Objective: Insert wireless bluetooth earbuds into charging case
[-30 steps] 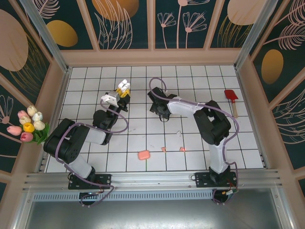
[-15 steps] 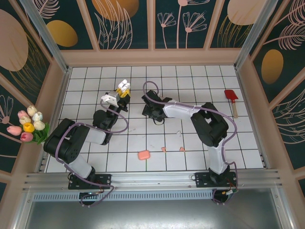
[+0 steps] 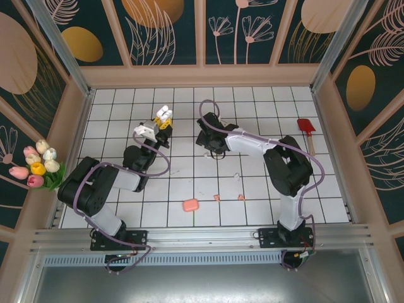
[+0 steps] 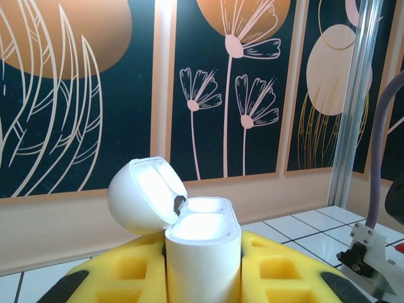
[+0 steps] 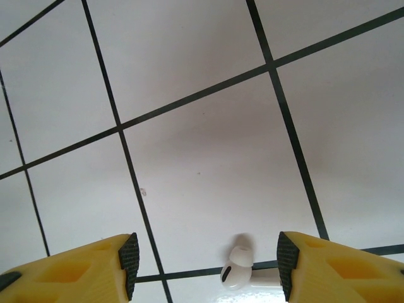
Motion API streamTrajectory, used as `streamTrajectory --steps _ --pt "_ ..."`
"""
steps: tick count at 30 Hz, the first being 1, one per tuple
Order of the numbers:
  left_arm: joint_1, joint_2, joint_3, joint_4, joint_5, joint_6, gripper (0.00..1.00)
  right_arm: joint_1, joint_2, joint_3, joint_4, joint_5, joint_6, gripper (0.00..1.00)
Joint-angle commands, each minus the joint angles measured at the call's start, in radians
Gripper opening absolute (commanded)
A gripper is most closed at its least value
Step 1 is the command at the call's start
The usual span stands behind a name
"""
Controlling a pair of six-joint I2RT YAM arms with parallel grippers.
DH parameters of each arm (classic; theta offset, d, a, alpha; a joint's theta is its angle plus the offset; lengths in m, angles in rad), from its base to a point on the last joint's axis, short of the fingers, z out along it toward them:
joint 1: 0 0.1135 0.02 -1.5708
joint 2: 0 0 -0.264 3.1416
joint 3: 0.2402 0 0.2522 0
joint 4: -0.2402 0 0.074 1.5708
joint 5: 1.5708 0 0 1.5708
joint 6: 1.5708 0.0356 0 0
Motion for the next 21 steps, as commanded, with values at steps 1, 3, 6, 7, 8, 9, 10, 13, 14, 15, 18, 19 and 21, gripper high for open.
streamTrajectory --steps 1,3,6,7,8,9,10,13,14,15,18,19,21 --pt "0.006 -0.012 -0.006 0.22 0.02 -0.015 0.0 -0.002 -0.007 -0.017 0.006 0.006 -0.043 0.61" --pt "0.006 -0.016 -0.006 0.216 0.023 -0.013 0.0 -0.003 0.008 -0.016 0.017 -0.005 -0.066 0.61" --pt "0.005 -0.022 -0.007 0.208 0.024 -0.008 0.0 -0.005 0.036 -0.009 0.027 -0.033 -0.095 0.62" --pt "0.005 -0.024 -0.008 0.208 0.026 -0.008 0.0 -0.004 0.047 -0.009 0.033 -0.042 -0.103 0.61" --pt "0.006 -0.024 -0.009 0.207 0.027 -0.008 0.0 -0.004 0.054 -0.008 0.038 -0.049 -0.108 0.61" --pt "0.006 -0.025 -0.009 0.207 0.027 -0.007 0.0 -0.004 0.062 -0.008 0.041 -0.056 -0.113 0.61" --pt "0.005 -0.026 -0.009 0.206 0.029 -0.007 0.0 -0.004 0.071 -0.009 0.043 -0.06 -0.114 0.61" --pt "0.006 -0.024 -0.009 0.207 0.03 -0.008 0.0 -0.005 0.086 -0.019 0.05 -0.066 -0.115 0.61" --pt "0.006 -0.024 -0.009 0.207 0.03 -0.008 0.0 -0.004 0.09 -0.025 0.056 -0.067 -0.116 0.61" --pt "0.006 -0.024 -0.008 0.207 0.031 -0.008 0.0 -0.004 0.093 -0.03 0.059 -0.069 -0.114 0.6" --pt "0.006 -0.024 -0.006 0.206 0.03 -0.008 0.0 -0.001 0.094 -0.049 0.066 -0.08 -0.108 0.6" --pt "0.006 -0.024 -0.006 0.206 0.03 -0.008 0.0 0.001 0.091 -0.056 0.07 -0.088 -0.107 0.6" --pt "0.006 -0.026 -0.006 0.204 0.031 -0.008 0.0 0.011 0.087 -0.064 0.07 -0.093 -0.105 0.6"
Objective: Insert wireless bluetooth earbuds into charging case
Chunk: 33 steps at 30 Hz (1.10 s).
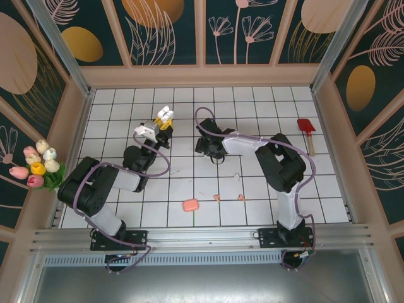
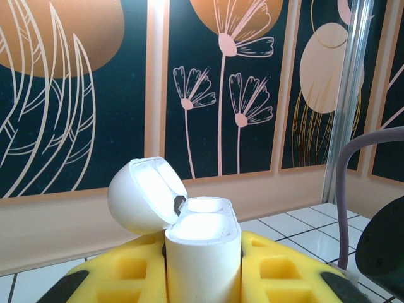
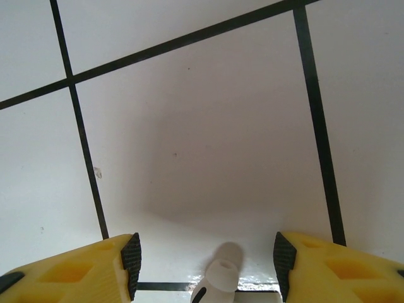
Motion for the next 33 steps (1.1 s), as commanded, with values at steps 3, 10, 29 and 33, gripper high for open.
streamTrajectory --steps 3,10,29,33 --pt "0.006 -0.027 -0.003 0.202 0.01 -0.009 0.0 0.035 -0.003 -0.046 0.016 -0.038 -0.006 0.6" --pt "0.006 -0.026 0.0 0.201 0.008 -0.009 0.0 0.101 -0.051 -0.078 0.052 -0.116 0.024 0.59" --pt "0.006 -0.032 0.0 0.194 0.019 -0.004 0.0 0.054 -0.082 -0.07 0.001 -0.029 -0.156 0.56" --pt "0.006 -0.04 -0.002 0.181 0.023 0.0 0.0 0.061 -0.058 -0.055 -0.007 -0.045 -0.21 0.56"
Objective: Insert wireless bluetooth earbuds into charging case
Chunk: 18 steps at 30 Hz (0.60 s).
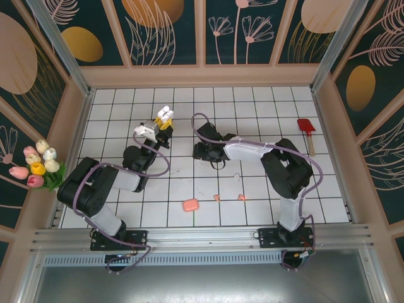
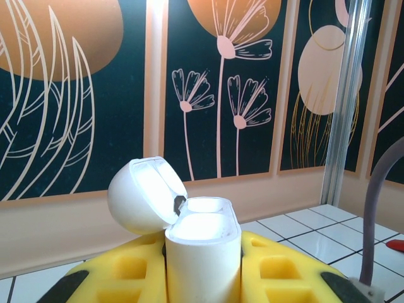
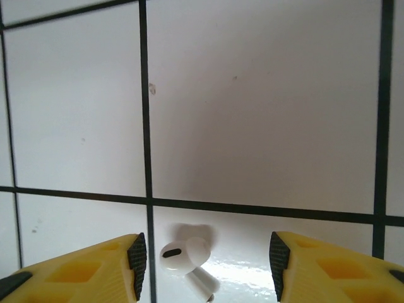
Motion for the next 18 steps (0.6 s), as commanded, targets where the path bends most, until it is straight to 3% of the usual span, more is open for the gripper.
streamTrajectory --steps 1,18 --pt "0.006 -0.033 -0.001 0.178 0.018 0.002 0.0 0.01 0.031 0.035 -0.039 -0.005 -0.08 0.56" --pt "0.006 -0.015 0.009 0.18 0.026 -0.003 0.0 0.052 0.134 0.14 -0.134 0.07 -0.105 0.55"
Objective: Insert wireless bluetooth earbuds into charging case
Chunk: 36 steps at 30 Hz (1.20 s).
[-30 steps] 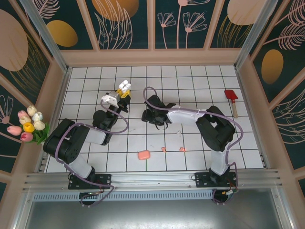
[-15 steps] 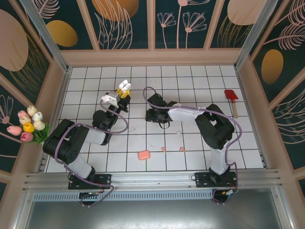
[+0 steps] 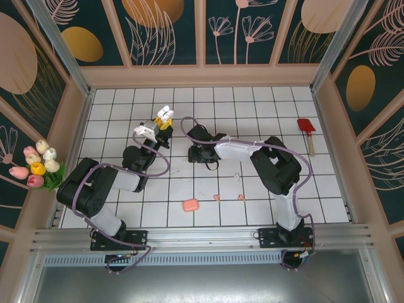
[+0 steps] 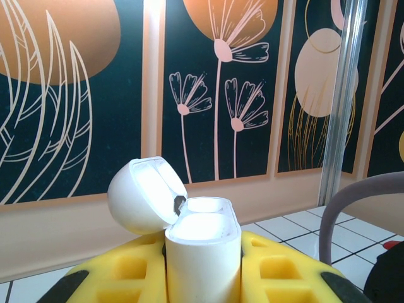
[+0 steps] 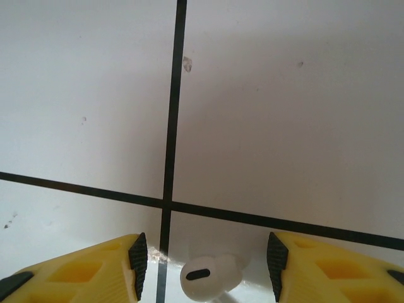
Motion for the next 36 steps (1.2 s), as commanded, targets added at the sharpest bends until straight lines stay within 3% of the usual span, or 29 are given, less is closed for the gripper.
streamTrajectory --steps 1,9,22,36 --pt "0.006 -0.009 0.009 0.179 0.02 -0.005 0.0 0.009 0.038 0.03 -0.065 0.04 -0.03 0.54" --pt "0.006 -0.009 0.006 0.182 0.018 -0.01 0.0 0.03 0.058 0.06 -0.126 0.081 -0.013 0.52" --pt "0.005 -0.006 0.012 0.18 0.023 -0.014 0.0 0.084 0.106 0.111 -0.22 0.168 0.168 0.5" --pt "0.006 -0.012 0.011 0.18 0.026 -0.02 0.0 0.09 0.117 0.129 -0.237 0.206 0.17 0.44"
